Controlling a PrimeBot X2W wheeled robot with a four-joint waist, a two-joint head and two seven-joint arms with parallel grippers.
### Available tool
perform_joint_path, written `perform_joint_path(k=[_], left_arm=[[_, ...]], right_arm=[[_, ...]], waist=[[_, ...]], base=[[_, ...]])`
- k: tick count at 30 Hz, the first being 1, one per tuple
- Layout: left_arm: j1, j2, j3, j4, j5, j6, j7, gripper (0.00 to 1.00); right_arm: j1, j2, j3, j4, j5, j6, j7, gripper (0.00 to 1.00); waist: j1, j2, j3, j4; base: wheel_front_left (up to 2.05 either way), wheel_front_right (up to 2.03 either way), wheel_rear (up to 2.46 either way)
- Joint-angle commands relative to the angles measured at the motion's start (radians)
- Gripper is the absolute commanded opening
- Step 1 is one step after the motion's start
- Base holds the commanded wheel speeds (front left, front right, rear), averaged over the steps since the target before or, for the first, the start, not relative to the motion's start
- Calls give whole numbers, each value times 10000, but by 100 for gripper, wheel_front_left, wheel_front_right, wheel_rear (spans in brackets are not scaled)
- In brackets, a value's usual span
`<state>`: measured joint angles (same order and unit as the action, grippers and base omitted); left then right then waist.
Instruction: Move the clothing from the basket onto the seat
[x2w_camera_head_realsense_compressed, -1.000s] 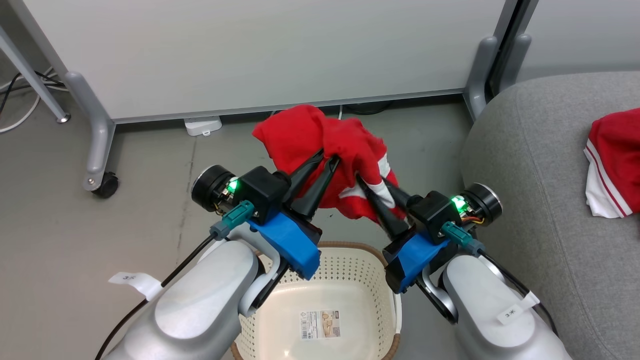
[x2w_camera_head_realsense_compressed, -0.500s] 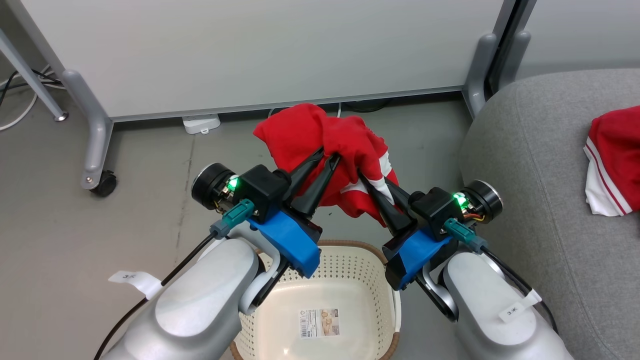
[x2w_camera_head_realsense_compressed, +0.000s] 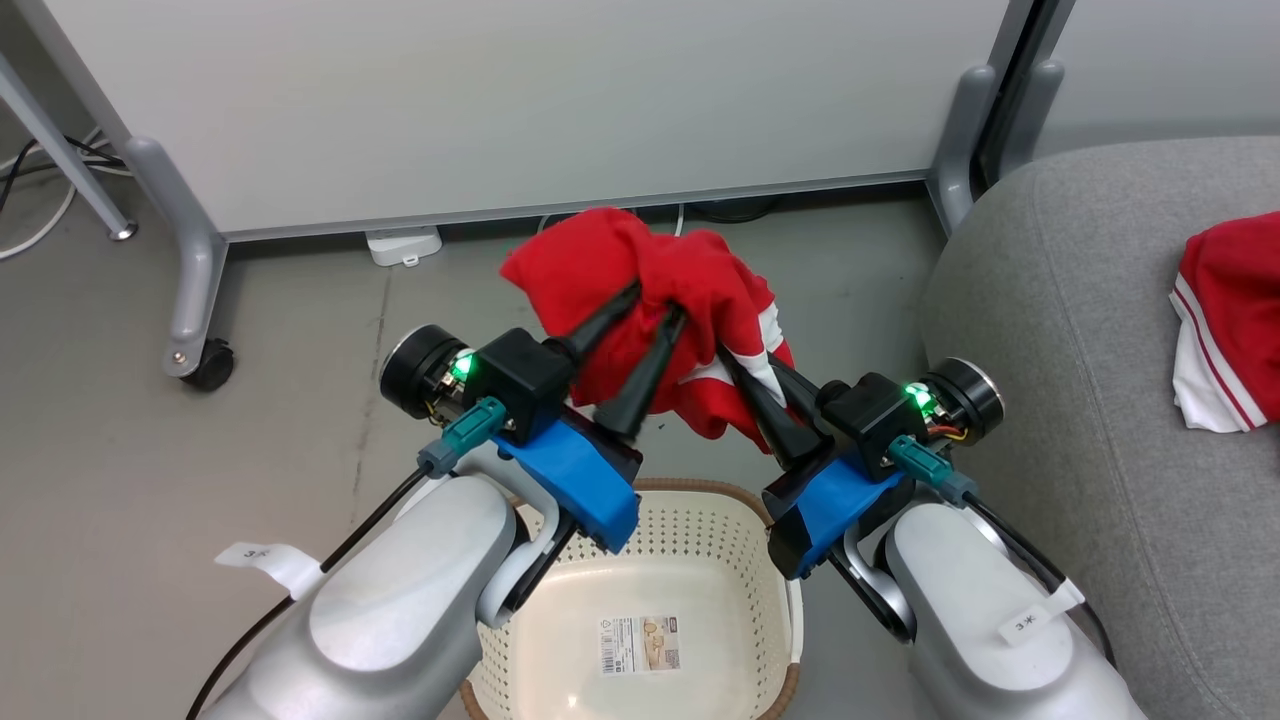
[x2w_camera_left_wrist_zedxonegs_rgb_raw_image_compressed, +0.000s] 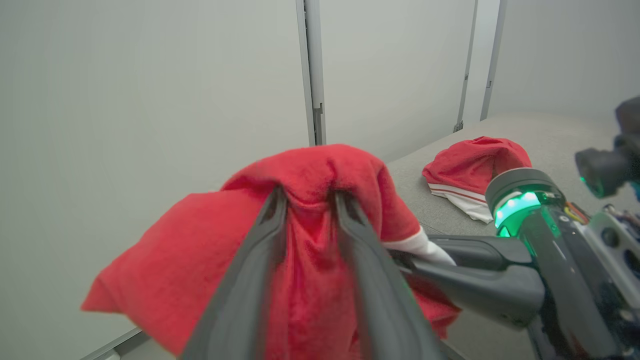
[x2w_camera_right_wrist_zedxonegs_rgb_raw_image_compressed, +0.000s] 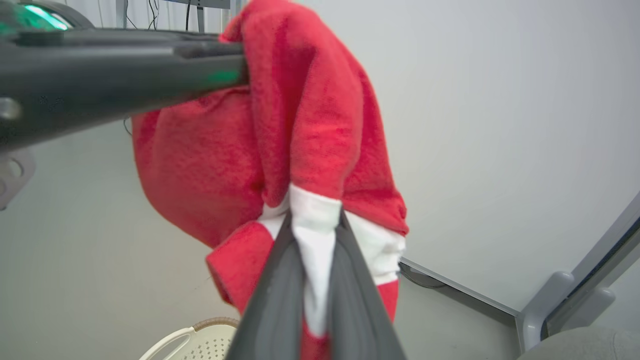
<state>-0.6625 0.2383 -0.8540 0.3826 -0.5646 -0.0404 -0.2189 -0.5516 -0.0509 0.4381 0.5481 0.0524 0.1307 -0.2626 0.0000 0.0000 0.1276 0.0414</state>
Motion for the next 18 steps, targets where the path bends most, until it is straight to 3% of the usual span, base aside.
perform_joint_path(k=[1,18], left_arm=[[-142,-5,35,32,-14,48,-61,100],[-143,167,5,-74,163,285,-207,100]], right_arm=[[-38,8,9,-69,70,2,-34,0],[355,4,-832,-637,300,2,-34,0]], waist=[[0,0,0,1],[0,0,303,-234]], base=[[0,0,0],[0,0,0]])
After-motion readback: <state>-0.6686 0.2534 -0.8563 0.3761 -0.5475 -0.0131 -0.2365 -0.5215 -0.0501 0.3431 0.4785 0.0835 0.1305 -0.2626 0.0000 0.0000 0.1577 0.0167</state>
